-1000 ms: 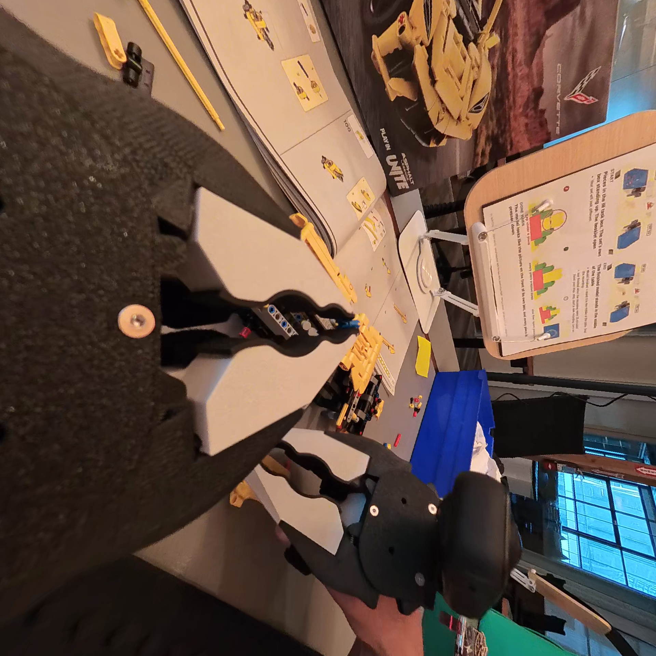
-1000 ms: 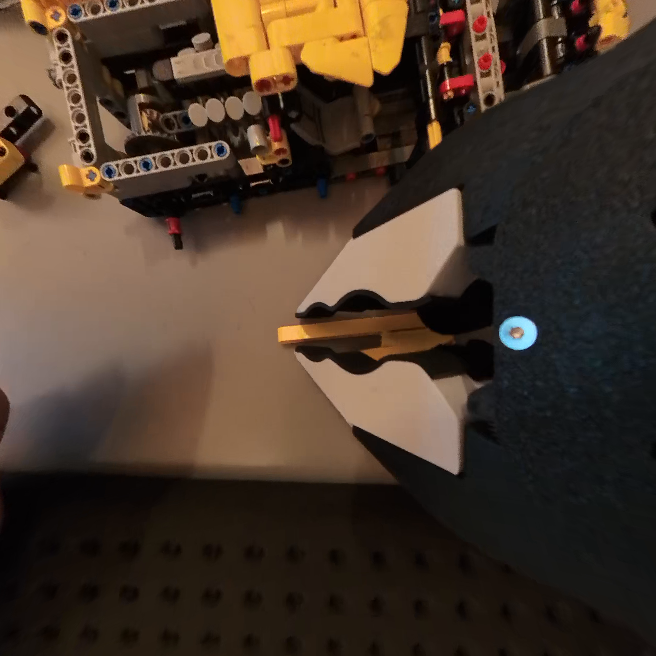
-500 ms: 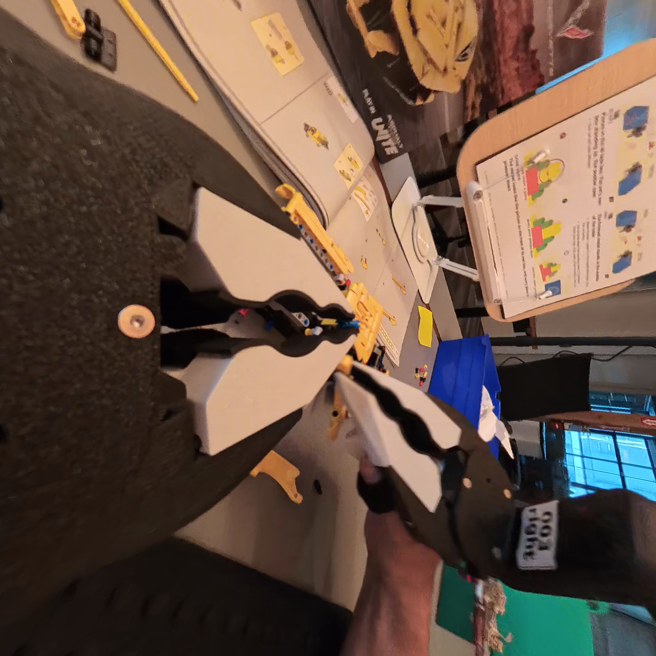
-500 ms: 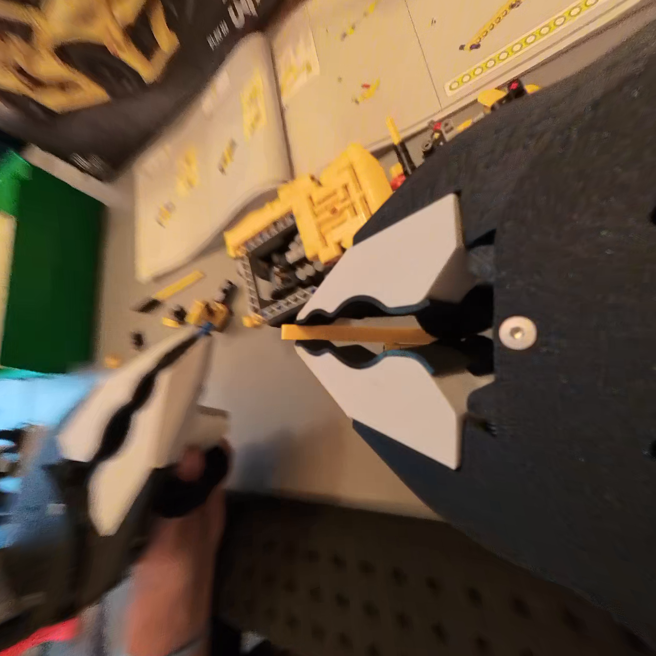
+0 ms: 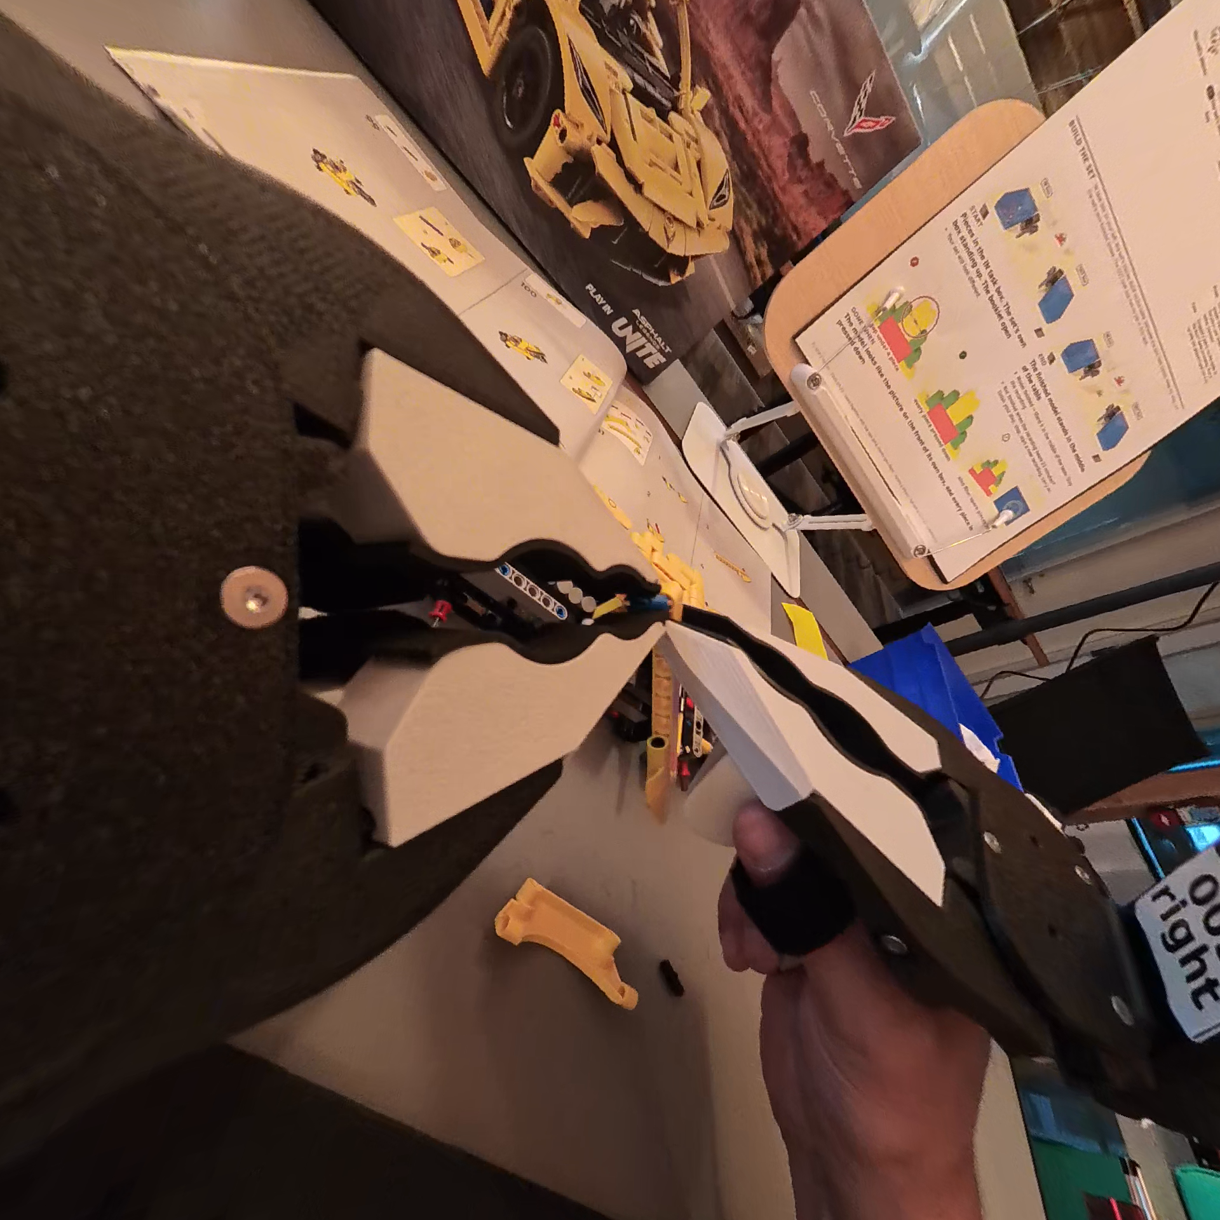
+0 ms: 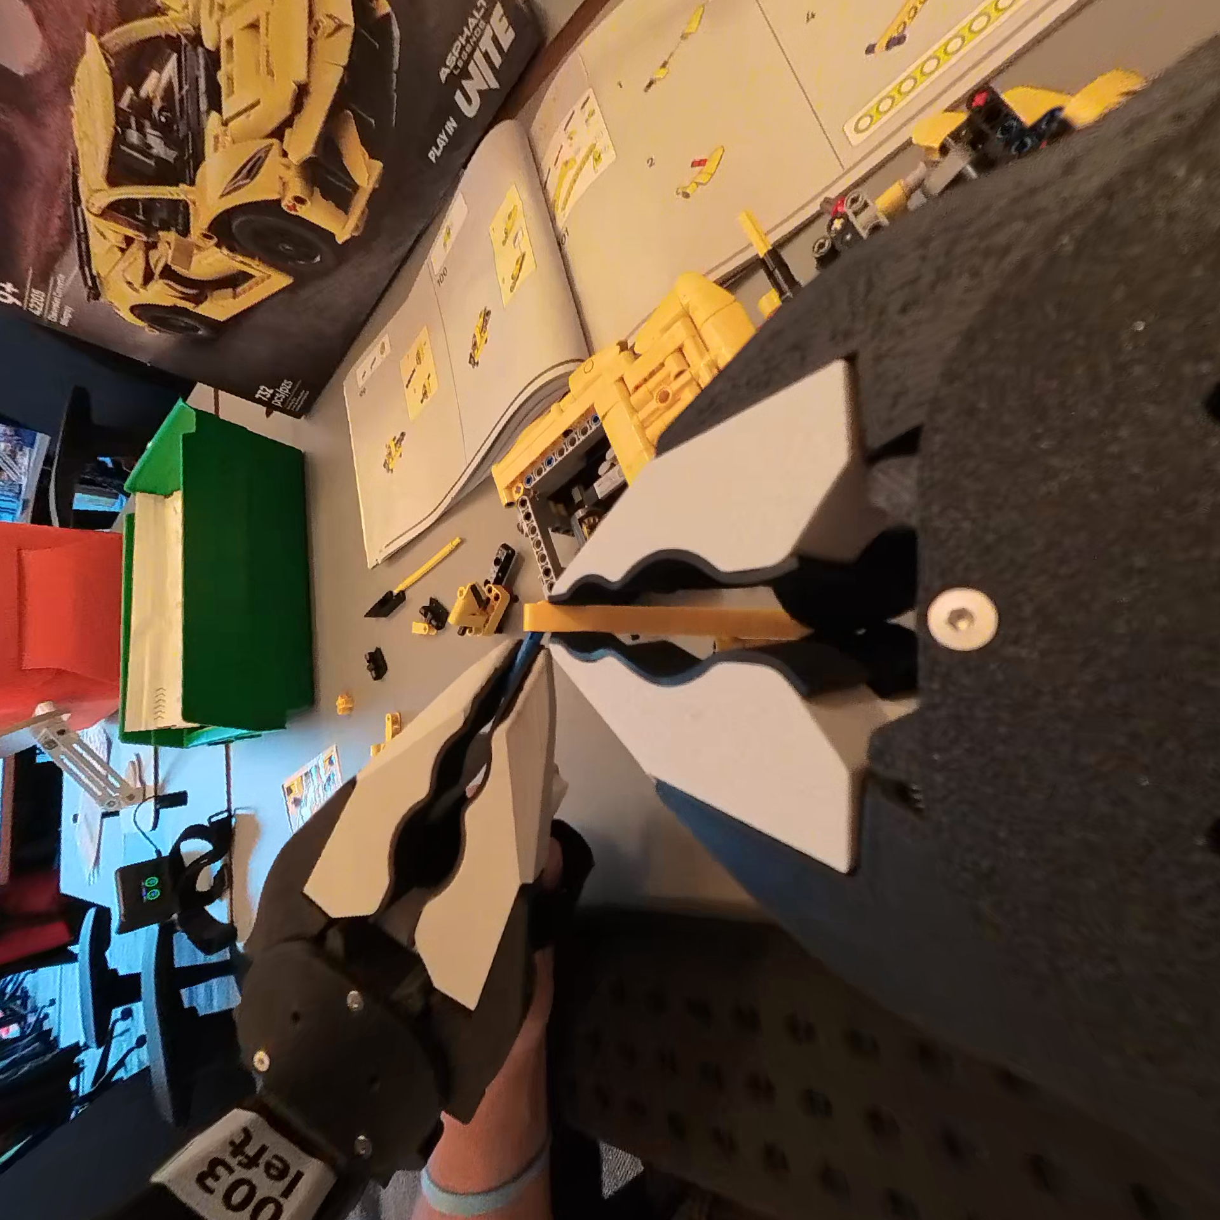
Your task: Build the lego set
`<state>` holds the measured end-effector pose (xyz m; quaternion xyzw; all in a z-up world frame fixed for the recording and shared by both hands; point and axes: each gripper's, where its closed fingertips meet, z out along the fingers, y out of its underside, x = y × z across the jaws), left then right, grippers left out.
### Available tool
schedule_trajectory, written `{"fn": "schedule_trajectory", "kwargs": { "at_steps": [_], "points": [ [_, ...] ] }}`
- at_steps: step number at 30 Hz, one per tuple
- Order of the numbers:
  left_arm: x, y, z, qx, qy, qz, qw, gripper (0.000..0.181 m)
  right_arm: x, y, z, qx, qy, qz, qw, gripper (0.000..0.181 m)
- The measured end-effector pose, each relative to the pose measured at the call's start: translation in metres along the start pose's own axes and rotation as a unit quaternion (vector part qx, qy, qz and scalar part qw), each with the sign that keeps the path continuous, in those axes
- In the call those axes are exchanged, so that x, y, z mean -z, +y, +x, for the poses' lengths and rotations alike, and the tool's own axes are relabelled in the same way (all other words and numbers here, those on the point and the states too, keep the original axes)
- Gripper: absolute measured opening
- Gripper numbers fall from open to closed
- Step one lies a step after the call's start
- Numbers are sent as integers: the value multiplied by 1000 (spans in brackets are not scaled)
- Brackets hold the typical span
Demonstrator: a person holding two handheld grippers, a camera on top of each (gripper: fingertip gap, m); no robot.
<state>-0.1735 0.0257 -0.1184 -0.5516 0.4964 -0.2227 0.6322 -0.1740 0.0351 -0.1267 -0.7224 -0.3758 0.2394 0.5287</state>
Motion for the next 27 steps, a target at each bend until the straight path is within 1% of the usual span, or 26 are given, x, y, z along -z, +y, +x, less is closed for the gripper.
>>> {"fn": "schedule_trajectory", "kwargs": {
  "at_steps": [3,5,8,10,12,14,18,19,21,23,25,27],
  "points": [
    [-2,3,1,-19,-12,-12,1000,3,0,2,1,18,15,-10,1000,7],
    [-2,3,0,-22,-22,-18,999,3,-1,3,3,63,47,-20,997,6],
    [1,-5,-5,38,-21,6,999,3,1,-7,2,123,97,-6,988,6],
    [5,-15,-9,99,-16,41,994,4,3,-19,1,123,110,27,986,6],
    [9,-25,-14,173,-3,82,982,4,6,-31,-2,109,115,61,985,6],
    [13,-33,-17,242,11,118,963,4,8,-39,-3,111,128,88,982,5],
    [16,-42,-23,363,17,175,915,5,9,-51,-5,166,183,101,964,6],
    [15,-42,-23,381,15,183,906,5,8,-51,-6,188,198,97,957,6],
    [14,-42,-22,399,18,190,897,4,10,-51,-5,216,218,91,947,6],
    [13,-42,-21,412,27,196,889,4,11,-50,-4,205,221,94,949,6],
    [13,-44,-21,419,34,205,884,4,12,-52,-5,213,221,97,947,6],
    [12,-44,-22,419,34,203,884,4,12,-51,-4,209,218,96,949,6]
  ]
}}
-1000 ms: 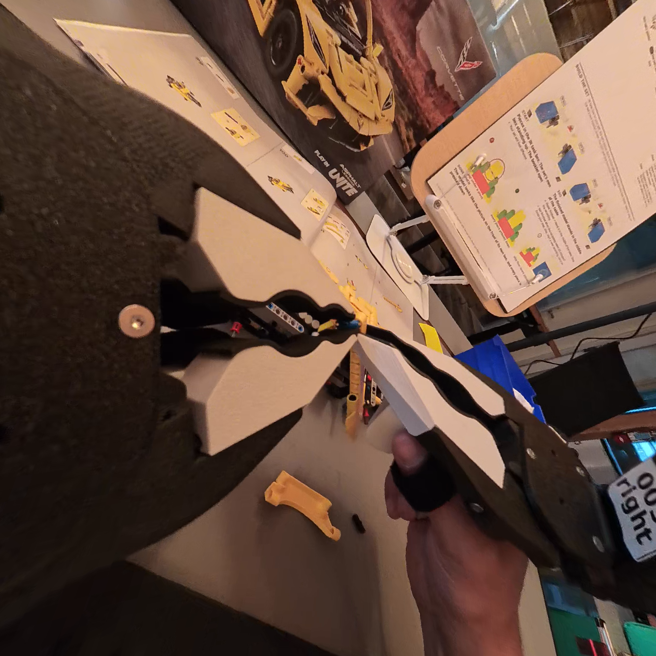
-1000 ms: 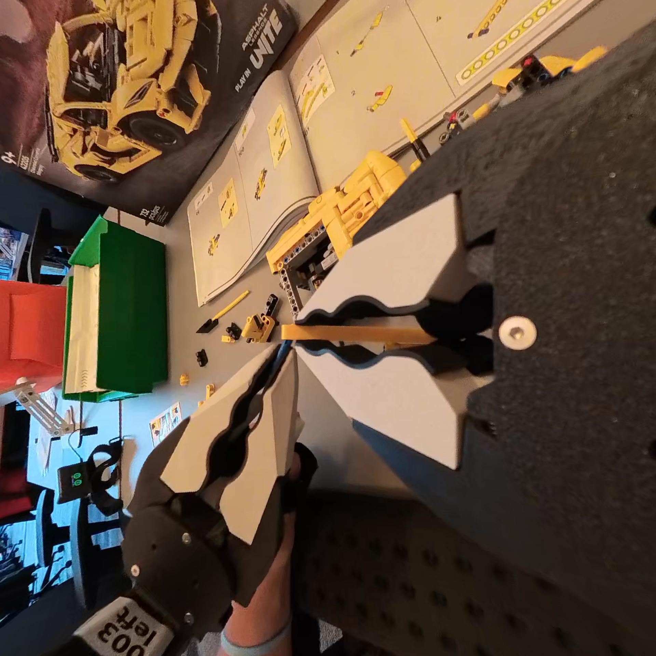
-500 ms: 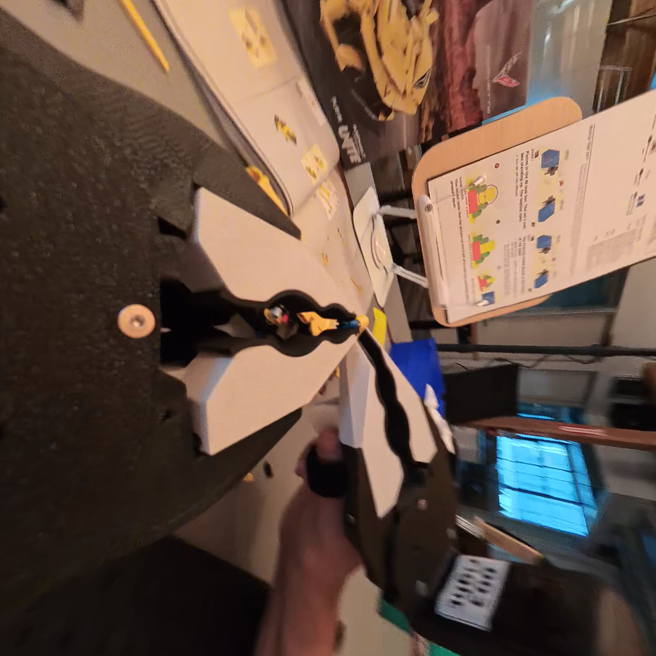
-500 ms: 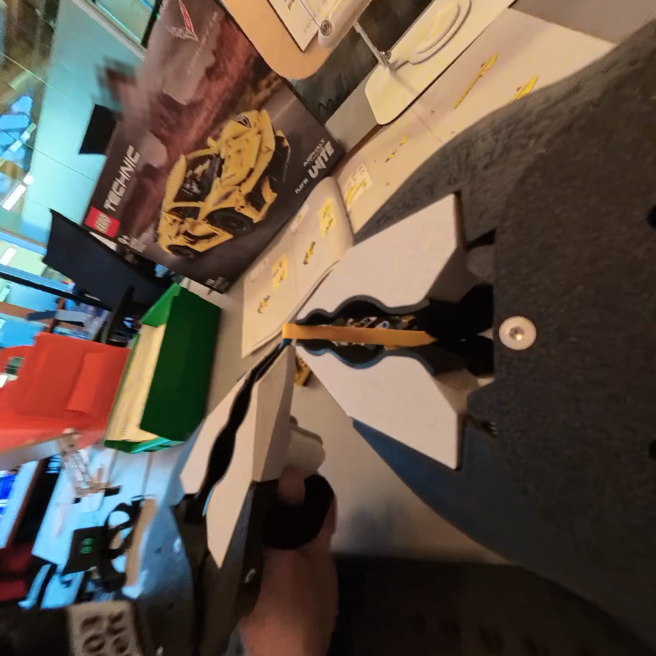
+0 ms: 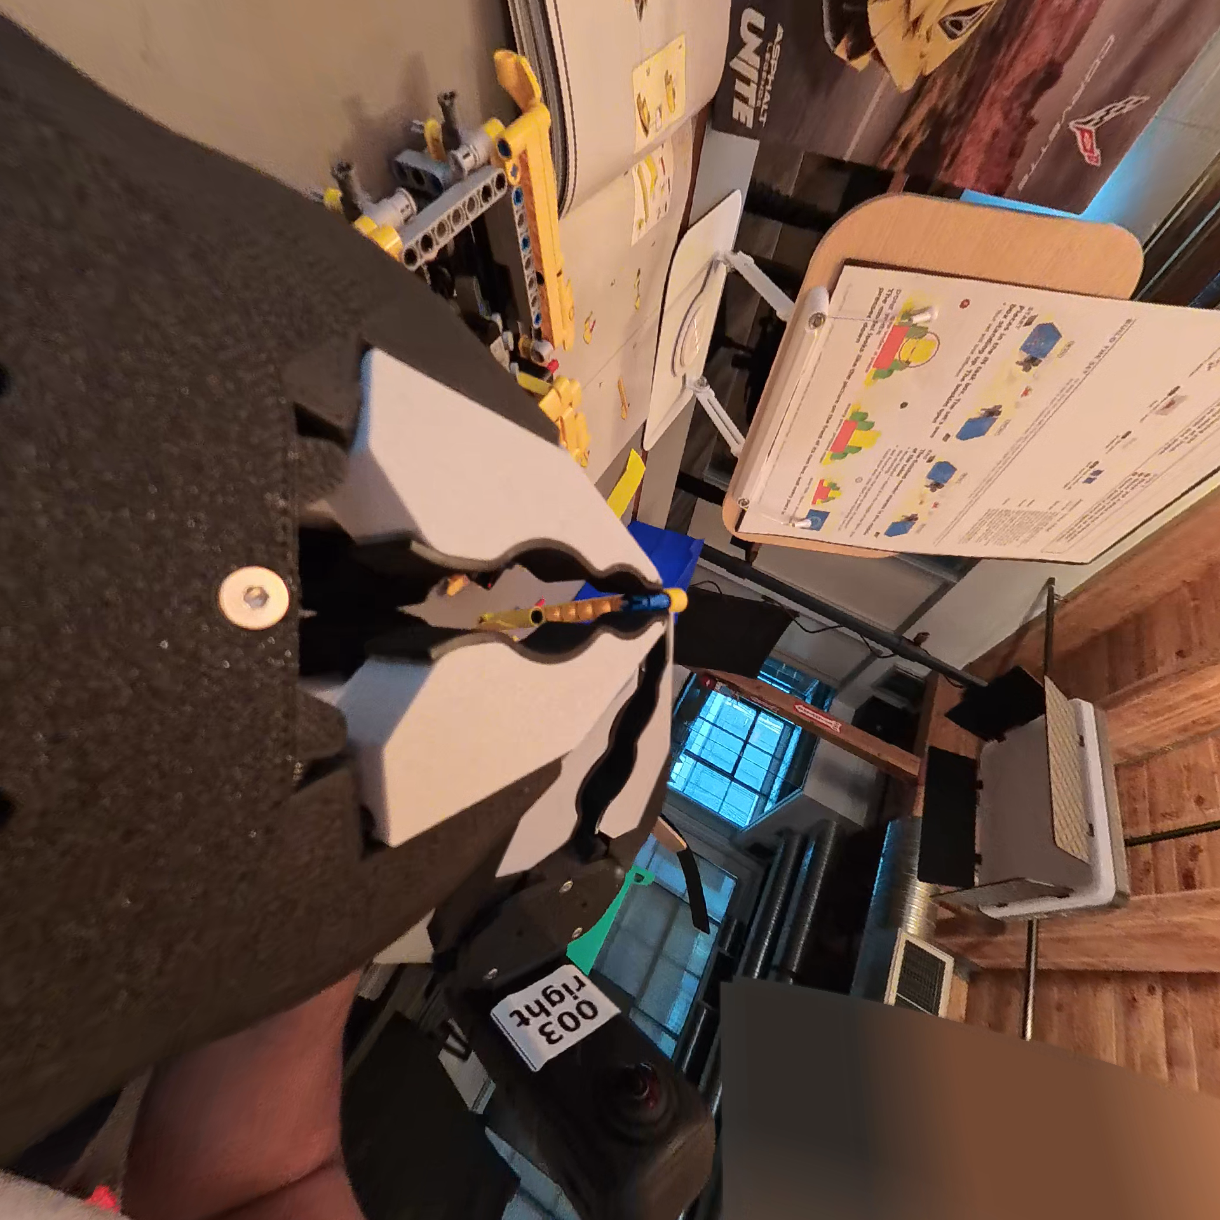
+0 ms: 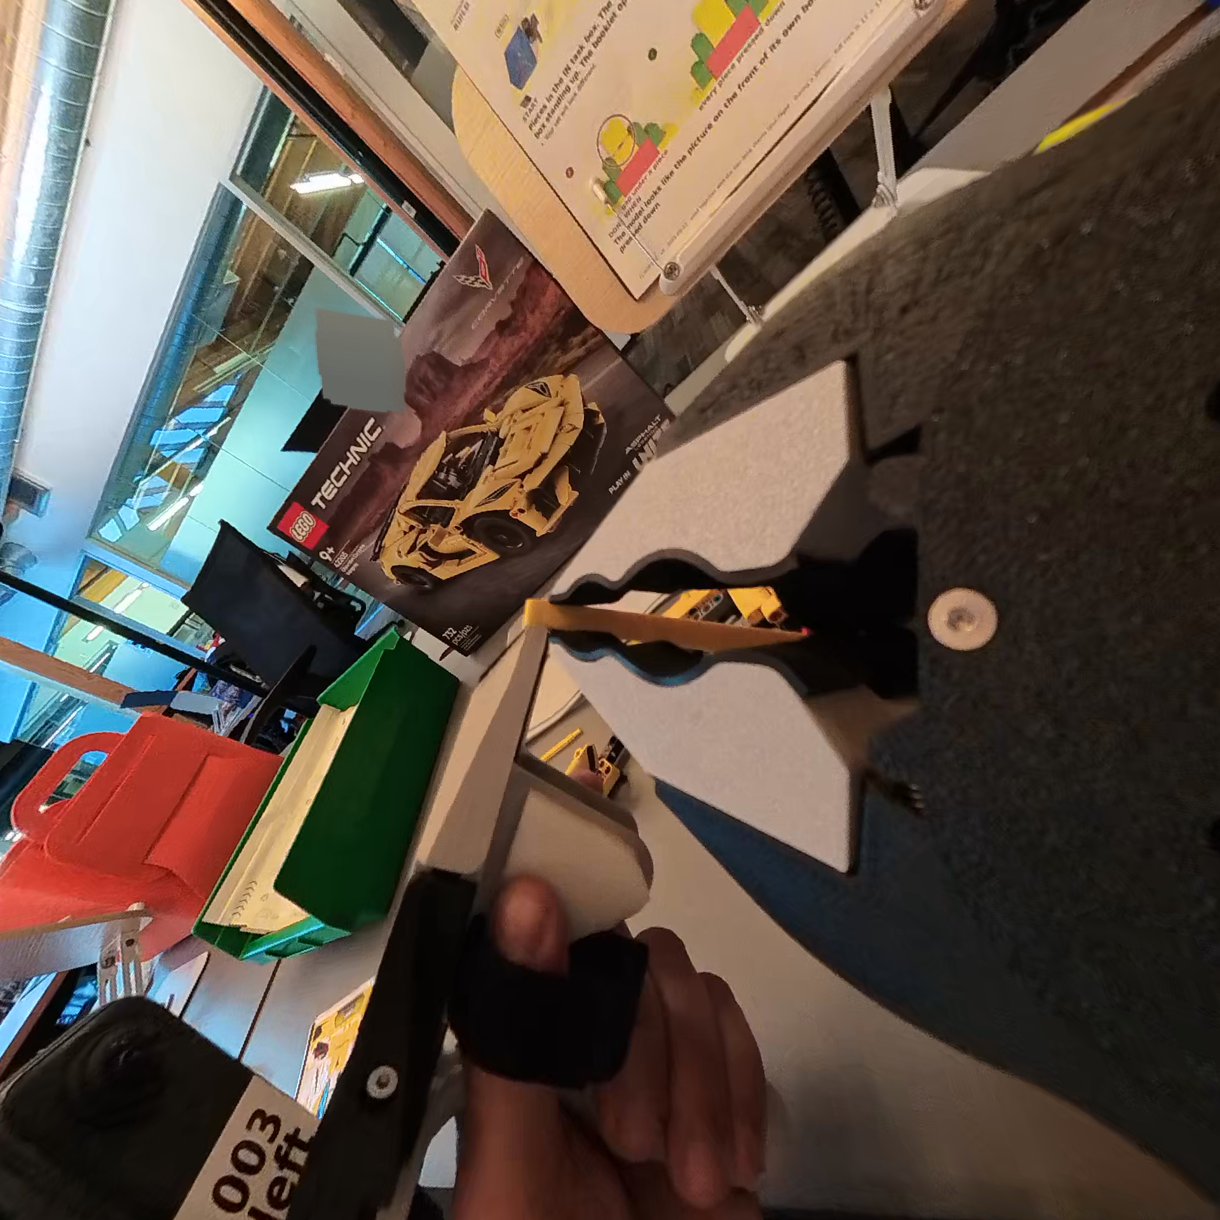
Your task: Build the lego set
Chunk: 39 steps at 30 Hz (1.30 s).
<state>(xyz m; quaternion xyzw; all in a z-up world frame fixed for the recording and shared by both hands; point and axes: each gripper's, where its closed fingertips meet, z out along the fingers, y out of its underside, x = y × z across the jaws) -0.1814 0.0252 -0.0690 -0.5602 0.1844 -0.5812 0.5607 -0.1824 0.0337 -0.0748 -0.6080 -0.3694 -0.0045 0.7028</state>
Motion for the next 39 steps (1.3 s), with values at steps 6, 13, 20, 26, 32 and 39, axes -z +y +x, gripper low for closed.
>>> {"fn": "schedule_trajectory", "kwargs": {
  "at_steps": [6,13,20,26,32,39],
  "points": [
    [-4,9,-7,11,20,-56,998,11,-1,17,12,-40,-8,-25,999,6],
    [-4,12,-7,-14,14,-67,998,3,2,20,10,-34,-17,-30,999,6],
    [-3,14,-5,-14,19,-72,997,5,3,19,13,-35,-9,-29,999,6],
    [-3,17,-3,-22,20,-77,997,4,3,18,11,-37,-18,-29,999,6],
    [0,19,1,-17,41,-82,996,3,8,17,6,8,-35,-24,999,6],
    [0,24,7,-1,72,-99,993,2,13,19,-1,23,-54,-24,998,7]
  ]
}}
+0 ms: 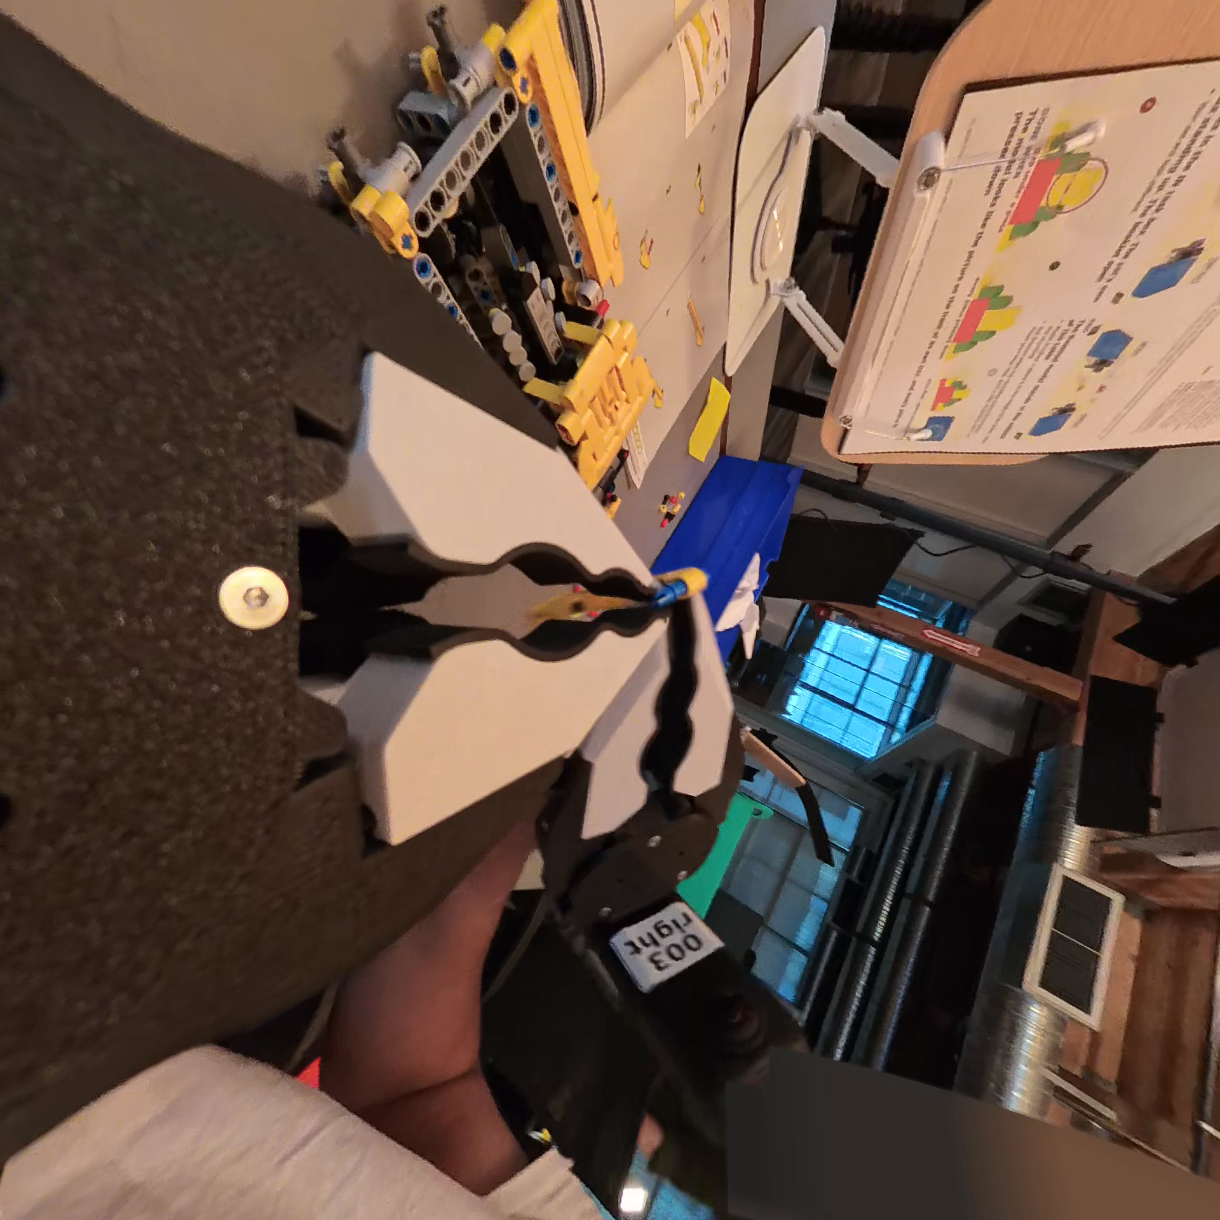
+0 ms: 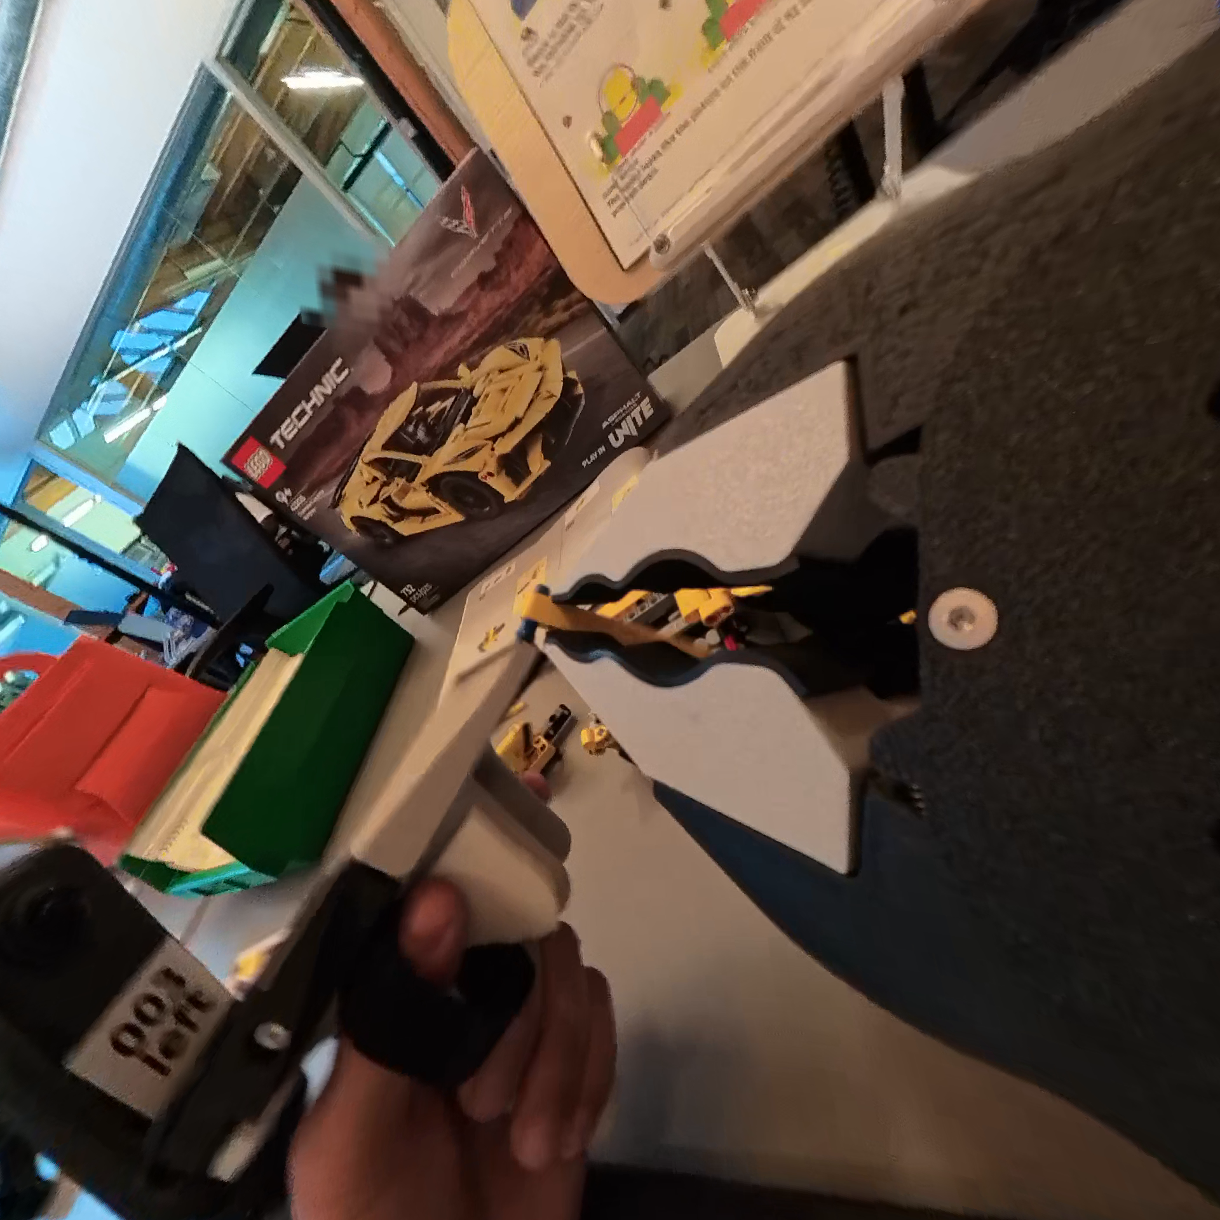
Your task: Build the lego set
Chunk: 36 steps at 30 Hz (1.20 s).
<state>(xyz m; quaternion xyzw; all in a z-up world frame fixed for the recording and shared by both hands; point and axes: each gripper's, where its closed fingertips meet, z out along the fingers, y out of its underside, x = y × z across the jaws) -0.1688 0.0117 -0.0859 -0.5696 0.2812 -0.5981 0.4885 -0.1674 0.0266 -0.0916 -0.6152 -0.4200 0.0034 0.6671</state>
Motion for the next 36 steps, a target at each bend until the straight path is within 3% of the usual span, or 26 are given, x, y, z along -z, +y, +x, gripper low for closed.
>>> {"fn": "schedule_trajectory", "kwargs": {
  "at_steps": [10,18,20,24,29,36],
  "points": [
    [2,-3,4,3,16,4,1000,2,-1,-1,-4,-160,-96,41,982,8],
    [2,-2,7,4,29,-3,1000,3,-3,10,-12,-190,-137,17,972,8],
    [1,3,10,6,43,-24,999,4,0,14,-15,-212,-174,6,961,7],
    [3,3,10,-14,50,-47,998,35,12,1,-20,-276,-250,44,927,7],
    [5,0,27,1,106,-43,993,35,24,-16,-34,-319,-327,79,886,7],
    [7,4,42,31,159,-53,985,30,24,-13,-40,-304,-333,68,890,7]
  ]
}}
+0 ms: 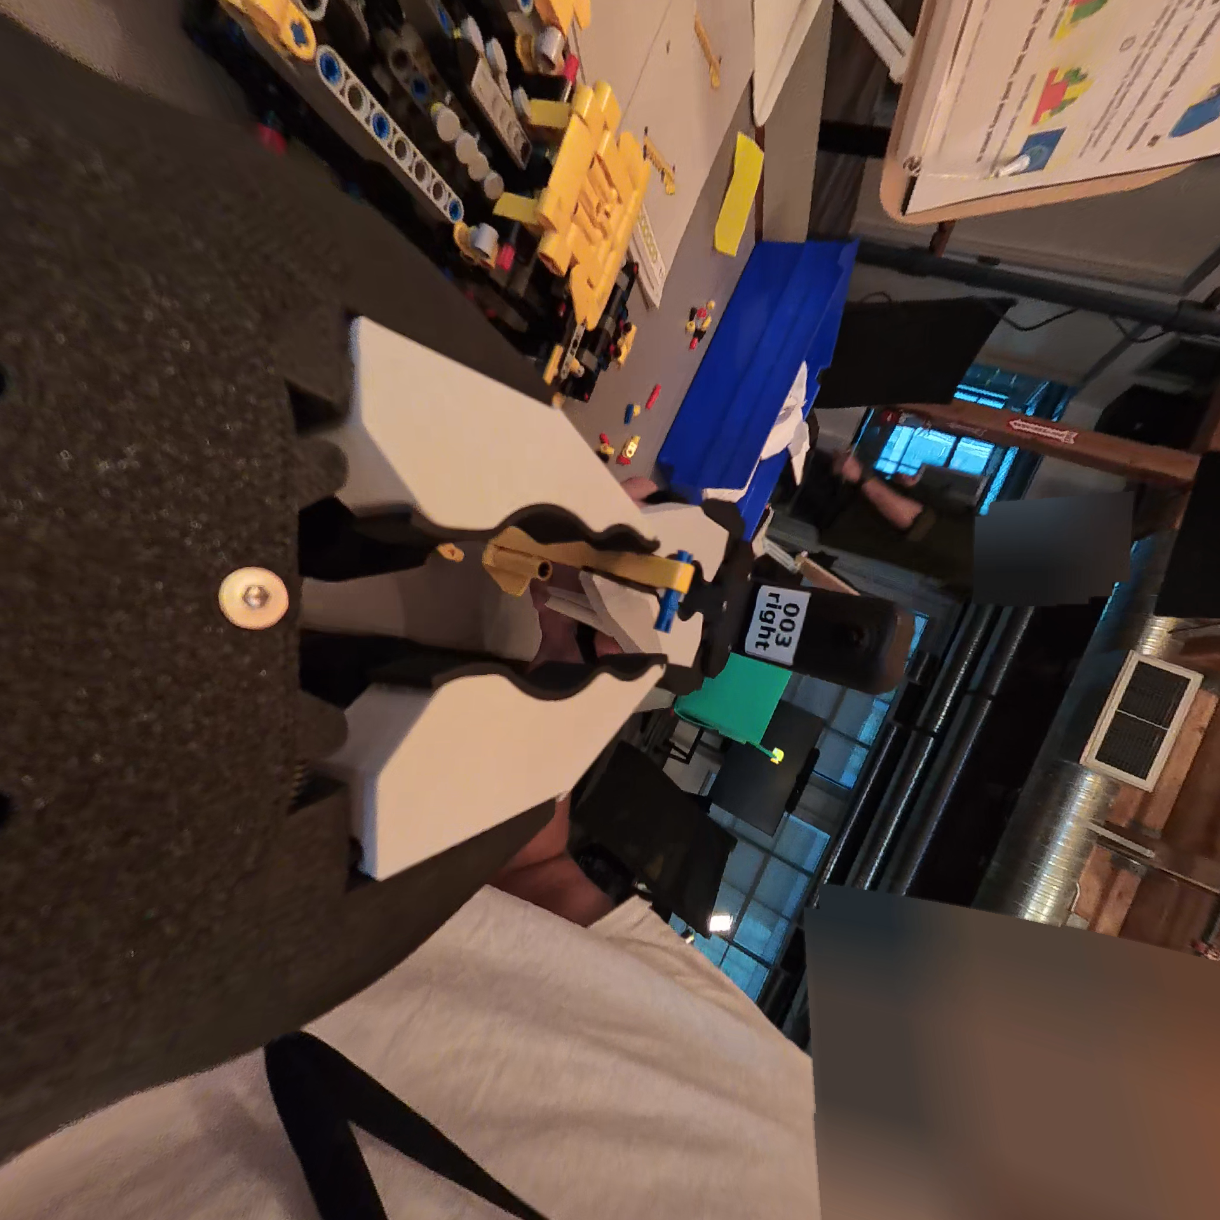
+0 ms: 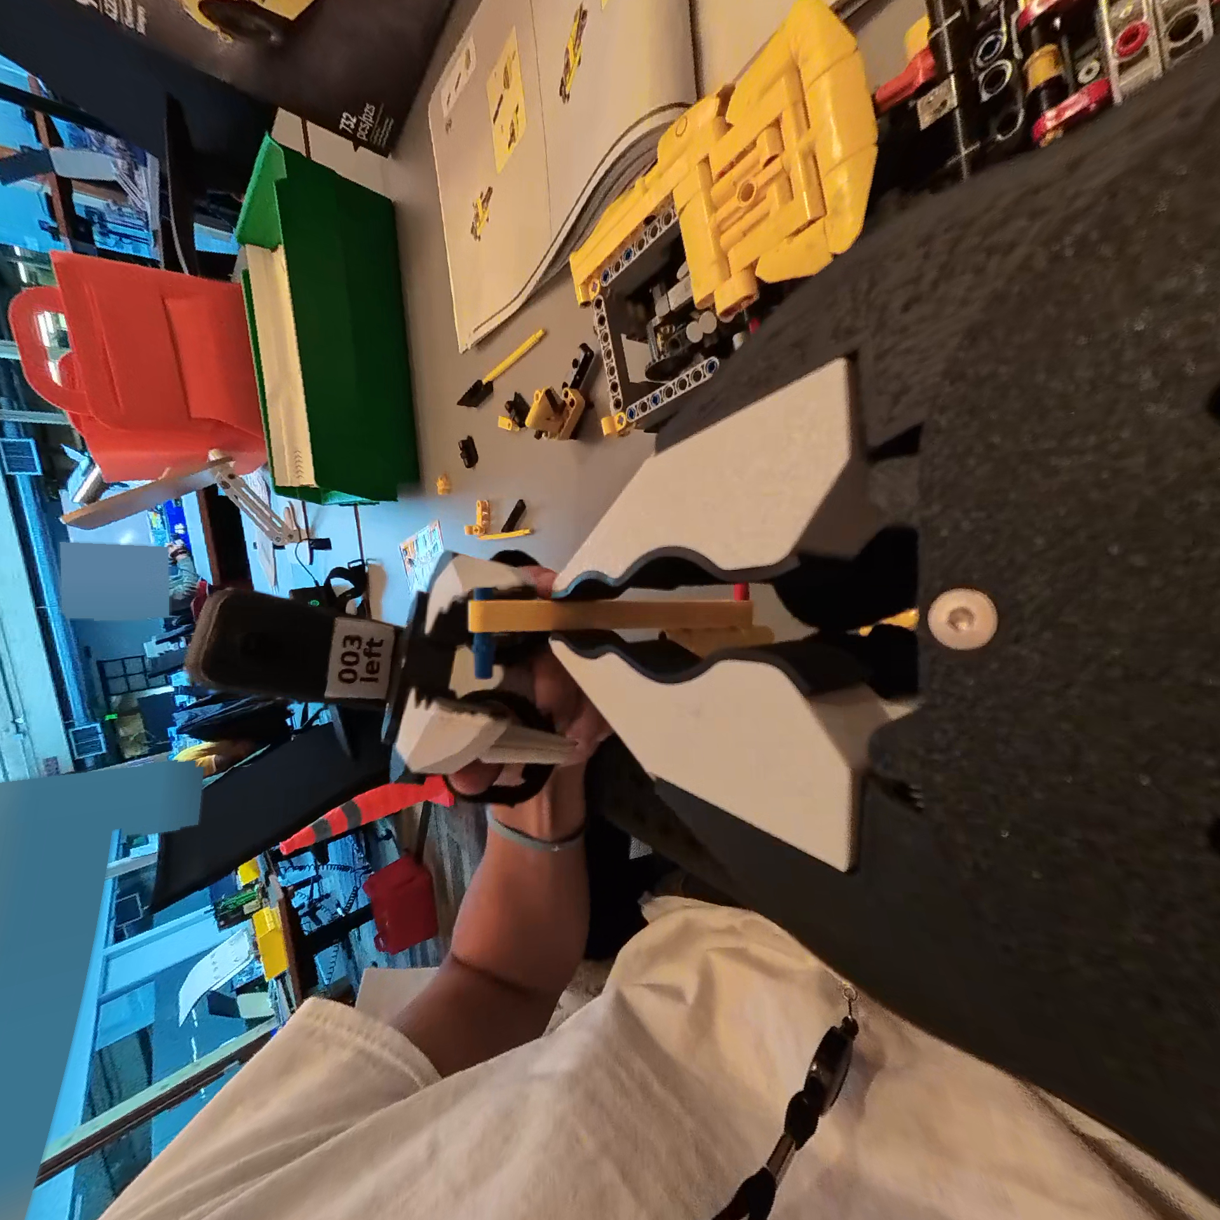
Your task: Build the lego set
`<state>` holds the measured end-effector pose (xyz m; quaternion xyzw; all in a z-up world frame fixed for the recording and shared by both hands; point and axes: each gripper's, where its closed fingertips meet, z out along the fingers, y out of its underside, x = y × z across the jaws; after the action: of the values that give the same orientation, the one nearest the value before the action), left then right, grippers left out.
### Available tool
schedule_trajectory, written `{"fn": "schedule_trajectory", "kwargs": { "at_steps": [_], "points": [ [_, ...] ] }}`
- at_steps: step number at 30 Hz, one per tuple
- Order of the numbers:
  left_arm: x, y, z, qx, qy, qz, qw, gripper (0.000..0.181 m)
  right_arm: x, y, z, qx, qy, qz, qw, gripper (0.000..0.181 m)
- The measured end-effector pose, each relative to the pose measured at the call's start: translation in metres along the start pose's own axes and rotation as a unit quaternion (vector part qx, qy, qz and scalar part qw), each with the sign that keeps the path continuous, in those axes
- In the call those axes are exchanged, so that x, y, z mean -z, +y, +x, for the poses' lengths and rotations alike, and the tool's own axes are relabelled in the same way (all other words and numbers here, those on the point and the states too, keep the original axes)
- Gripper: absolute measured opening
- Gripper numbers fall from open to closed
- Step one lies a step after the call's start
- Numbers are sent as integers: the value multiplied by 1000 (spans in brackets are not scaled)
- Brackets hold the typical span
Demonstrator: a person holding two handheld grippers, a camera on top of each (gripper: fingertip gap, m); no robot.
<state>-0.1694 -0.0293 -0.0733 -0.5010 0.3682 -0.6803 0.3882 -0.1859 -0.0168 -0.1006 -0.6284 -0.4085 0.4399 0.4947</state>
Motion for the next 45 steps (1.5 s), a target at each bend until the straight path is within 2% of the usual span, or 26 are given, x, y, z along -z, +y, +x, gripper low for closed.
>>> {"fn": "schedule_trajectory", "kwargs": {
  "at_steps": [4,11,27,30,32,36,38,41,45],
  "points": [
    [0,2,0,20,10,-4,1000,24,-4,5,-4,3,-11,-15,1000,7],
    [1,1,2,25,19,-1,1000,23,-6,4,-7,-4,-21,-9,1000,7],
    [3,2,0,-43,-15,-12,999,17,-9,4,-8,-4,-19,-14,1000,7],
    [1,10,-3,-6,-3,-31,1000,18,-4,14,-6,-12,-24,-56,998,7],
    [-1,22,-6,9,-2,-63,998,19,3,26,-5,-6,-31,-112,993,7],
    [0,27,-12,-101,-57,-100,988,34,20,37,-3,-1,-34,-192,981,7],
    [-1,40,-15,-126,-63,-147,979,42,25,46,-5,8,-38,-231,972,7],
    [-2,46,-9,-123,-41,-164,978,42,24,54,-13,11,-57,-263,963,7],
    [1,56,-6,-121,-22,-197,973,24,21,59,-17,14,-68,-277,958,7]
  ]
}}
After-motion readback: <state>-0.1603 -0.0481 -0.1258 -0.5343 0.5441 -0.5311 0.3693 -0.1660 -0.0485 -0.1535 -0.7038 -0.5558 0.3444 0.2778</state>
